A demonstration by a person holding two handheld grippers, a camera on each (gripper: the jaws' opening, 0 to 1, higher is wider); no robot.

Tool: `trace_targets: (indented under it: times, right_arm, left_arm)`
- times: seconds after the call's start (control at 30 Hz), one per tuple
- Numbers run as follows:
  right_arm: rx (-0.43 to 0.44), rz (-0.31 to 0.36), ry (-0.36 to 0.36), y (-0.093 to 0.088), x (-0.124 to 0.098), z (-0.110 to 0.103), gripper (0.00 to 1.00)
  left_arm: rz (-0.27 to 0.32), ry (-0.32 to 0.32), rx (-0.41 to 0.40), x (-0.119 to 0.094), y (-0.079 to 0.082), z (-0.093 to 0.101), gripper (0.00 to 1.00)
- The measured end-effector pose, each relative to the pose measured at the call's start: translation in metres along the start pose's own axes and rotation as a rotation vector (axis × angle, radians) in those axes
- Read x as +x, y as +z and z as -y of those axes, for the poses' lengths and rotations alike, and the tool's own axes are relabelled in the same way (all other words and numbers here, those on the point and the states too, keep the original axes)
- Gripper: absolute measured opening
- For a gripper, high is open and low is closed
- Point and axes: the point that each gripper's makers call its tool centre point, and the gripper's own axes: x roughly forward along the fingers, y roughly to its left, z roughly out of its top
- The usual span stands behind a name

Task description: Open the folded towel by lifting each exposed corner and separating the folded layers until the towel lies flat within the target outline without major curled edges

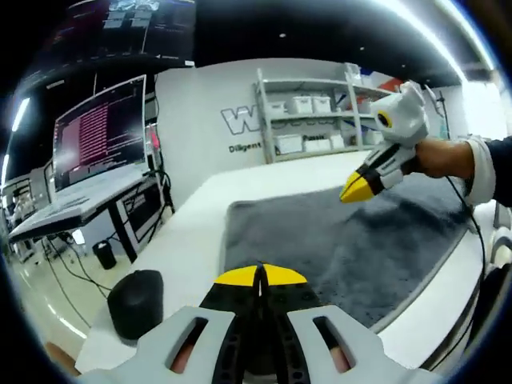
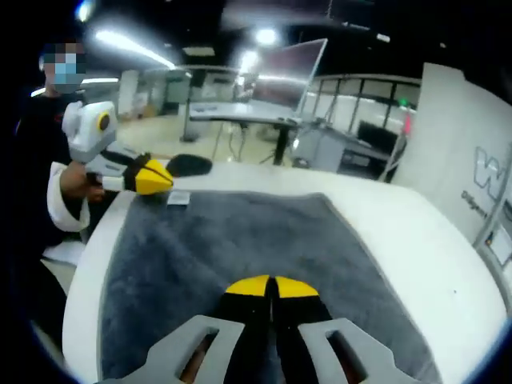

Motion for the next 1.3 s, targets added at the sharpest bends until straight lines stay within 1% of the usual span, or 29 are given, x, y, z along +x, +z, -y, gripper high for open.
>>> trace_targets:
  times: [0.07, 0.17, 0.3, 0.33, 0.37, 0.43, 0.53, 0.6, 0.63, 0.67, 0.8, 0.83, 1.0, 1.07, 1.13, 1.2, 1.3]
  right_arm:
    - [0.018, 0.012, 0.009, -0.002, -0.006, -0.003, 0.0]
    - [0.035, 0.014, 0.012, -0.009, -0.015, -0.009, 0.0]
    - [0.036, -0.007, 0.022, -0.018, -0.022, -0.021, 0.0]
    - [0.031, -0.023, 0.028, -0.022, -0.024, -0.025, 0.0]
    - [0.029, -0.023, 0.02, -0.023, -0.027, -0.026, 0.0]
    - [0.04, -0.012, 0.021, -0.026, -0.032, -0.032, 0.0]
    - [0.061, -0.021, 0.021, -0.036, -0.037, -0.039, 0.0]
    - [0.074, -0.032, 0.024, -0.044, -0.039, -0.044, 0.0]
    - [0.075, -0.035, 0.023, -0.046, -0.039, -0.047, 0.0]
    - [0.073, -0.044, 0.023, -0.049, -0.04, -0.049, 0.0]
    - [0.056, -0.07, 0.019, -0.06, -0.04, -0.054, 0.0]
    - [0.047, -0.056, 0.01, -0.058, -0.041, -0.053, 0.0]
    - [0.045, -0.041, -0.001, -0.06, -0.045, -0.055, 0.0]
    - [0.044, -0.031, -0.005, -0.061, -0.046, -0.055, 0.0]
    - [0.044, -0.021, -0.011, -0.061, -0.047, -0.056, 0.0]
    - [0.034, -0.011, -0.022, -0.061, -0.048, -0.056, 0.0]
    - [0.018, -0.008, -0.028, -0.061, -0.049, -0.057, 0.0]
  left_arm:
    - [-0.013, -0.002, -0.002, 0.0, -0.002, 0.002, 0.01]
    - [-0.04, -0.007, 0.002, 0.008, -0.006, 0.002, 0.01]
    - [-0.06, -0.016, 0.009, 0.015, -0.009, 0.005, 0.01]
    - [-0.066, -0.017, 0.01, 0.016, -0.011, 0.006, 0.01]
    - [-0.07, -0.017, 0.015, 0.018, -0.012, 0.006, 0.01]
    - [-0.073, -0.017, 0.022, 0.018, -0.014, 0.007, 0.01]
    - [-0.085, -0.017, 0.022, 0.02, -0.018, 0.008, 0.01]
    - [-0.088, -0.016, 0.025, 0.02, -0.02, 0.012, 0.01]
    - [-0.086, -0.016, 0.026, 0.019, -0.02, 0.018, 0.01]
    - [-0.085, -0.015, 0.025, 0.019, -0.02, 0.02, 0.01]
    - [-0.086, -0.009, 0.028, 0.022, -0.02, 0.018, 0.01]
    - [-0.087, -0.006, 0.029, 0.023, -0.02, 0.018, 0.01]
    - [-0.087, 0.009, 0.04, 0.024, -0.021, 0.019, 0.01]
    - [-0.083, 0.015, 0.042, 0.023, -0.021, 0.023, 0.01]
    - [-0.082, 0.018, 0.039, 0.026, -0.021, 0.018, 0.01]
    - [-0.082, 0.023, 0.043, 0.026, -0.021, 0.019, 0.01]
    - [-0.08, 0.035, 0.038, 0.028, -0.02, 0.014, 0.01]
